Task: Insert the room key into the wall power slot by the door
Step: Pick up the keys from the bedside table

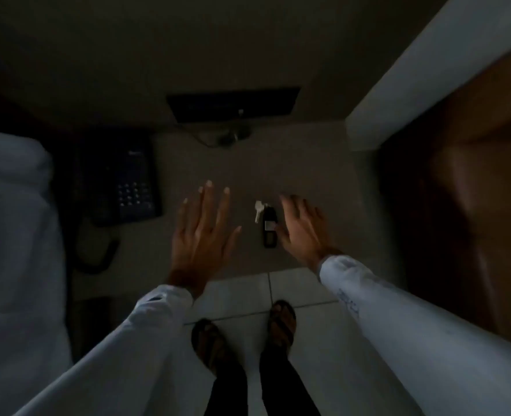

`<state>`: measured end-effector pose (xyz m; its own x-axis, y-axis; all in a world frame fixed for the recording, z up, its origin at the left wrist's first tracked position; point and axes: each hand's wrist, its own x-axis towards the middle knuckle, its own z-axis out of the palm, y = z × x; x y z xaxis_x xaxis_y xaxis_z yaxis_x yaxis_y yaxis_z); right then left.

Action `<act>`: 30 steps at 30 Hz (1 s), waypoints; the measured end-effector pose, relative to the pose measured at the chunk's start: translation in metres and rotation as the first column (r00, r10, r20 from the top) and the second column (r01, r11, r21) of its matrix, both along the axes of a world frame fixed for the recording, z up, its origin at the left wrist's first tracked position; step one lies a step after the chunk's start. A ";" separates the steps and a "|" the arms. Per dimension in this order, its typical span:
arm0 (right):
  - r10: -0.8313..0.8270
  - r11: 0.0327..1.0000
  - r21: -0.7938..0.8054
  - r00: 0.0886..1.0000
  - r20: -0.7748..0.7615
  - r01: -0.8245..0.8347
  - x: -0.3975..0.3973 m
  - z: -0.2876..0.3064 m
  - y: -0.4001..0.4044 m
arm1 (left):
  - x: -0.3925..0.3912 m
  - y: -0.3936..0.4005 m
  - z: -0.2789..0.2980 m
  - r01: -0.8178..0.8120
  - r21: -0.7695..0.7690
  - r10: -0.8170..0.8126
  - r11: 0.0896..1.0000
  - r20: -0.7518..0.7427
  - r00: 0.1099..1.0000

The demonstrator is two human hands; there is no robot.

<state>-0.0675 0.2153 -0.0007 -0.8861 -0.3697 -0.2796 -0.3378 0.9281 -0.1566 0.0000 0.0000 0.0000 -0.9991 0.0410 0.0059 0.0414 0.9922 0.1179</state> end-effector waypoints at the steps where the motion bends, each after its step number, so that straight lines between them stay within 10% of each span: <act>1: 0.012 1.000 -0.006 1.000 0.017 -0.012 0.000 -0.013 -0.002 | -0.001 0.000 -0.017 0.010 -0.002 -0.010 1.000 0.041 0.999; 15: -0.300 0.816 -0.420 0.912 0.280 0.397 -0.023 -0.078 -0.038 | -0.002 -0.003 -0.118 0.049 0.056 -0.056 0.997 0.123 0.991; 30: -0.476 0.576 -0.652 0.851 0.224 0.494 -0.067 0.065 -0.022 | -0.065 -0.027 0.040 0.079 -0.014 -0.080 0.997 -0.087 0.993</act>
